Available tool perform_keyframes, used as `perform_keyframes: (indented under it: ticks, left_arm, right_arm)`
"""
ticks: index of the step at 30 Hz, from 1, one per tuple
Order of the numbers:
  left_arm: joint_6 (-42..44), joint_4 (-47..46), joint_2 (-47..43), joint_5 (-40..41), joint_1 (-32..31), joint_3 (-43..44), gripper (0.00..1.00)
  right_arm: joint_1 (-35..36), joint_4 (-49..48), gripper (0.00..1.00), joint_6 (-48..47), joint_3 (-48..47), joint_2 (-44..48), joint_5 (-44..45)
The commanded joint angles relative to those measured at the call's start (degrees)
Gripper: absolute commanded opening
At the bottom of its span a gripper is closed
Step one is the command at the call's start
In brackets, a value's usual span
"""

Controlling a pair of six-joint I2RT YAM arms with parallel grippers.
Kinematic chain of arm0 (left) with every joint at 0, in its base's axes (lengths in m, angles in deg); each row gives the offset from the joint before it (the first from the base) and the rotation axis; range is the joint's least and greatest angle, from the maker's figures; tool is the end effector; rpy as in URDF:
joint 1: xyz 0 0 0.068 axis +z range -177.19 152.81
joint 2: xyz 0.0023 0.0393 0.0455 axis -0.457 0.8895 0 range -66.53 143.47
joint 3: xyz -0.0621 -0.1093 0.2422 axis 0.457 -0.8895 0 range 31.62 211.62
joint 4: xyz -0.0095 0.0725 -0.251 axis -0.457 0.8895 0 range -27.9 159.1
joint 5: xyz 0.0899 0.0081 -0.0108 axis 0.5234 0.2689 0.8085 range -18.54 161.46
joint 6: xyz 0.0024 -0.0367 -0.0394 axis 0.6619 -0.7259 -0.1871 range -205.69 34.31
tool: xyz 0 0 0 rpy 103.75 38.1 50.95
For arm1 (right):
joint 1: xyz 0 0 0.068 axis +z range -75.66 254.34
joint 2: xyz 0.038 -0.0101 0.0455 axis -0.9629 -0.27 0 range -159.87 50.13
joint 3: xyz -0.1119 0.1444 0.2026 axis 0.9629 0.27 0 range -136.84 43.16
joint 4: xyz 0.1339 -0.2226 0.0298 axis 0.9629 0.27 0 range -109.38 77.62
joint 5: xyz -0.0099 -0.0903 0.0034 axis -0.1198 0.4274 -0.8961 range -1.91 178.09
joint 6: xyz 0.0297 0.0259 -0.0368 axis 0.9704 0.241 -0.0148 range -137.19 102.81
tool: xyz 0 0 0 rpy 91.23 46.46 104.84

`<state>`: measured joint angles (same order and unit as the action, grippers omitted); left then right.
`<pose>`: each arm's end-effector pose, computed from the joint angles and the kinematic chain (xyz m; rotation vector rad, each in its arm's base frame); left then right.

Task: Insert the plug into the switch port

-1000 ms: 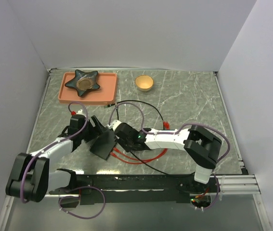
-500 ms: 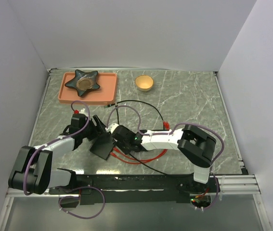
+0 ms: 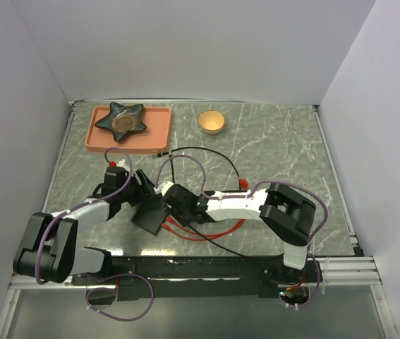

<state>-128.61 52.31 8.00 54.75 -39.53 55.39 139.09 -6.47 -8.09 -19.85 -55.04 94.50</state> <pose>0.2251 -0.0597 0.1454 -0.4751 2.3444 -0.8152 0.1629 0.3362 0.1586 -1.1570 2.2892 0.3699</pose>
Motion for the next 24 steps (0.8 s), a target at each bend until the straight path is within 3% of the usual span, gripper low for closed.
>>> perform_keyframes:
  ticks: [1,24]
  left_arm:
    - [-0.06,0.82,0.98,-1.39,0.03,-0.39,0.71]
    - [0.81,-0.06,1.51,-3.15,0.03,-0.65,0.66]
  right_arm:
    - [0.46,-2.01,0.00,0.30,-3.00,-1.45,0.79]
    - [0.38,-0.77,0.00,-2.07,-8.28,-4.61,1.50]
